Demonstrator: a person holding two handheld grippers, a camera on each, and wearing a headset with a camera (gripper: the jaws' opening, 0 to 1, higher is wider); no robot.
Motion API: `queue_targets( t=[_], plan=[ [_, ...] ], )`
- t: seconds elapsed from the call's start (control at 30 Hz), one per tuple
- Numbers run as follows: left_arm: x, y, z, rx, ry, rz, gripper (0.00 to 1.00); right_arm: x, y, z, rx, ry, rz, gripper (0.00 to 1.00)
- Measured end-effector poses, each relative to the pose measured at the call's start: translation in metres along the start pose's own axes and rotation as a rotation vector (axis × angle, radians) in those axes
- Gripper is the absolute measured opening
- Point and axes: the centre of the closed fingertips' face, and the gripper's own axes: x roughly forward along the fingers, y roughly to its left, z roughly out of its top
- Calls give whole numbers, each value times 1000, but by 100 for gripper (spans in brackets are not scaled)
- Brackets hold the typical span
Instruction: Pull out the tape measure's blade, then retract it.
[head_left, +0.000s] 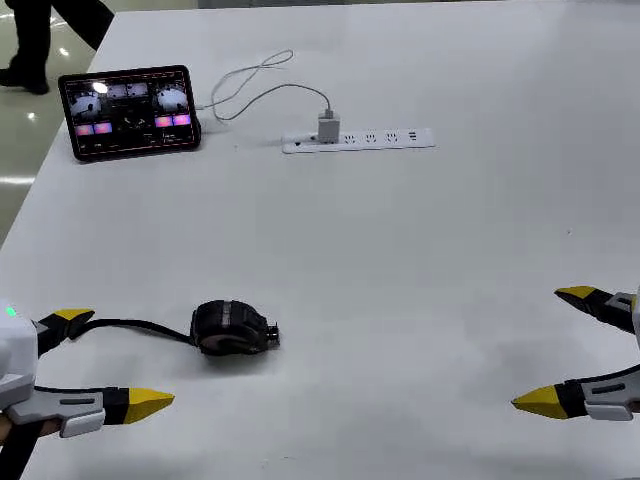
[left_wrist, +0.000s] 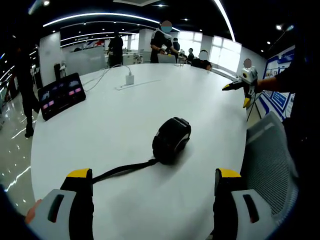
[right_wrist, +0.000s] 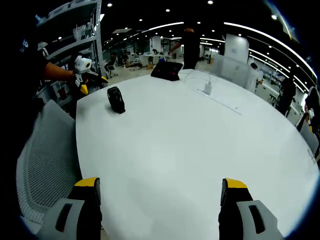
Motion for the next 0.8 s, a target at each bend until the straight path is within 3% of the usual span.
queue_targets(
  t=[0.5, 0.8],
  plan=[
    [-2, 0, -3, -9, 8, -18, 99, -3, 0, 8, 5, -24, -8, 99],
    [-4, 2, -1, -12, 2, -17, 99, -4, 0, 3, 13, -10, -10, 99]
  ],
)
